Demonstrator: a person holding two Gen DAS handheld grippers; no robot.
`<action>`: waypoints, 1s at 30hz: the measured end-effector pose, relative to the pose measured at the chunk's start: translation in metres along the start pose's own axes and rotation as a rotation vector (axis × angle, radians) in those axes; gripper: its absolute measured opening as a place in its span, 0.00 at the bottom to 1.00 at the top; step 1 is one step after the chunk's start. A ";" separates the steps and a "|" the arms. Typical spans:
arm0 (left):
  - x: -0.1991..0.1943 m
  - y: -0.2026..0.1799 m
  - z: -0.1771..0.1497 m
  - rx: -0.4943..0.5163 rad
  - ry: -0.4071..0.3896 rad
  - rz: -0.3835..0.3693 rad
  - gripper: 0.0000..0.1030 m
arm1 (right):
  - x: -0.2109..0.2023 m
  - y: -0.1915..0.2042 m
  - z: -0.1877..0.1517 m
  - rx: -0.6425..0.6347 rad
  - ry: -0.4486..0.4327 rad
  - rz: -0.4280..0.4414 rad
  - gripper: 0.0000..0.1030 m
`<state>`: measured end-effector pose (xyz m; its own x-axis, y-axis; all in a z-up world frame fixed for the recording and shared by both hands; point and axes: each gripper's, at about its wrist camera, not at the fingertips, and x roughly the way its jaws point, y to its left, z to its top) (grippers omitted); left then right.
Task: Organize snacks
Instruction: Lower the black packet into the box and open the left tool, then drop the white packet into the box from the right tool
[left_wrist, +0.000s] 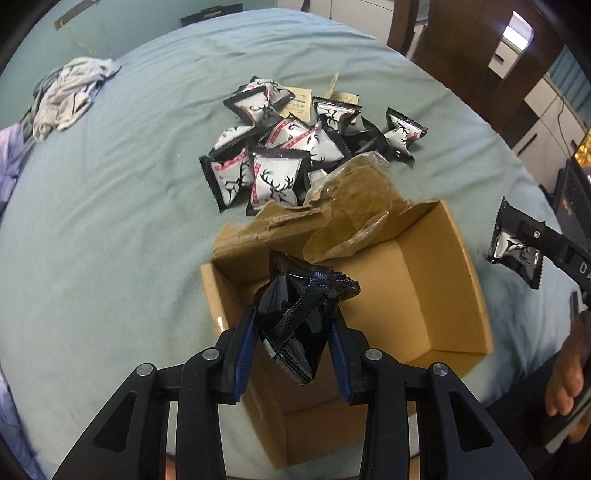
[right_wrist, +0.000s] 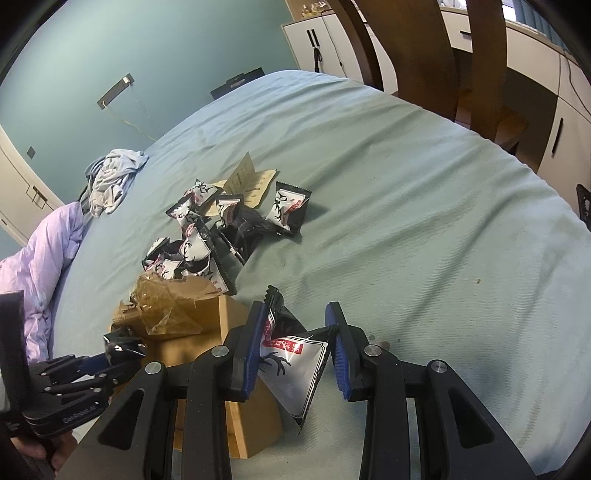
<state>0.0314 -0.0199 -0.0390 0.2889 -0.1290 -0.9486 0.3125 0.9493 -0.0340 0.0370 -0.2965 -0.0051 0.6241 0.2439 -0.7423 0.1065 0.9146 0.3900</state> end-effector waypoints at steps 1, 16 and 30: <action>0.000 -0.001 0.001 0.005 0.000 0.008 0.38 | 0.001 0.000 0.000 -0.001 0.002 -0.002 0.31; -0.035 0.004 0.007 0.004 -0.147 0.002 0.79 | 0.008 0.026 -0.009 -0.116 0.020 -0.057 0.31; -0.067 0.051 0.006 -0.111 -0.268 0.084 0.79 | 0.005 0.086 -0.019 -0.201 0.101 0.049 0.30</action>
<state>0.0330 0.0352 0.0247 0.5425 -0.1057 -0.8334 0.1807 0.9835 -0.0071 0.0346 -0.2109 0.0142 0.5431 0.3117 -0.7796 -0.0846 0.9441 0.3185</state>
